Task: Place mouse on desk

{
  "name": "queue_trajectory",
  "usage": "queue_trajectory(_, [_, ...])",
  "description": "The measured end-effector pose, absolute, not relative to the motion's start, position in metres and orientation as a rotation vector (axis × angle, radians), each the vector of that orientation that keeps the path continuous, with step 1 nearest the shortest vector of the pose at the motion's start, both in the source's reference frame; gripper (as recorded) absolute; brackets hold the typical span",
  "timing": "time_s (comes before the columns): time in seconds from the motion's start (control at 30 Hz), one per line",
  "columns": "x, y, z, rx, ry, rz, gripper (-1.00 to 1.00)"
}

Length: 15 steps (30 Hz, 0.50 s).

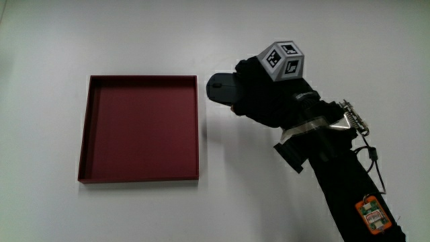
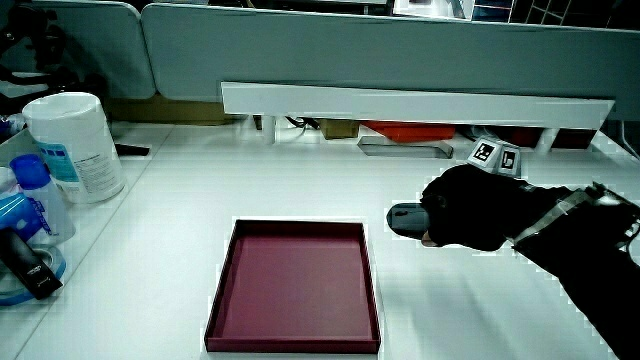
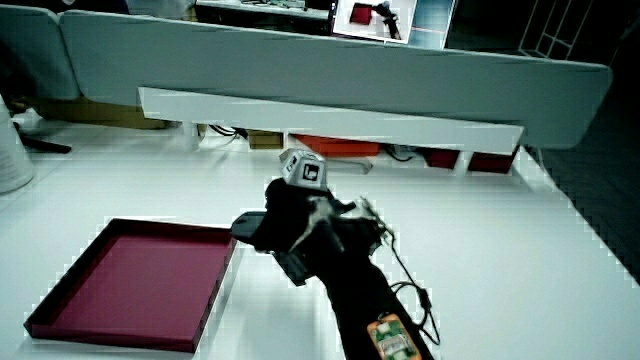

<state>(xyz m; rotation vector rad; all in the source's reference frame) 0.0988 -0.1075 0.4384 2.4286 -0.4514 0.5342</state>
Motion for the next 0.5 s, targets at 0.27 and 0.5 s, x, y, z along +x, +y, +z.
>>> queue_trajectory(0.27, [0.133, -0.116, 0.459, 2.436, -0.303, 0.501, 0.0])
queue_trajectory(0.5, [0.15, -0.118, 0.478, 2.433, -0.209, 0.459, 0.0])
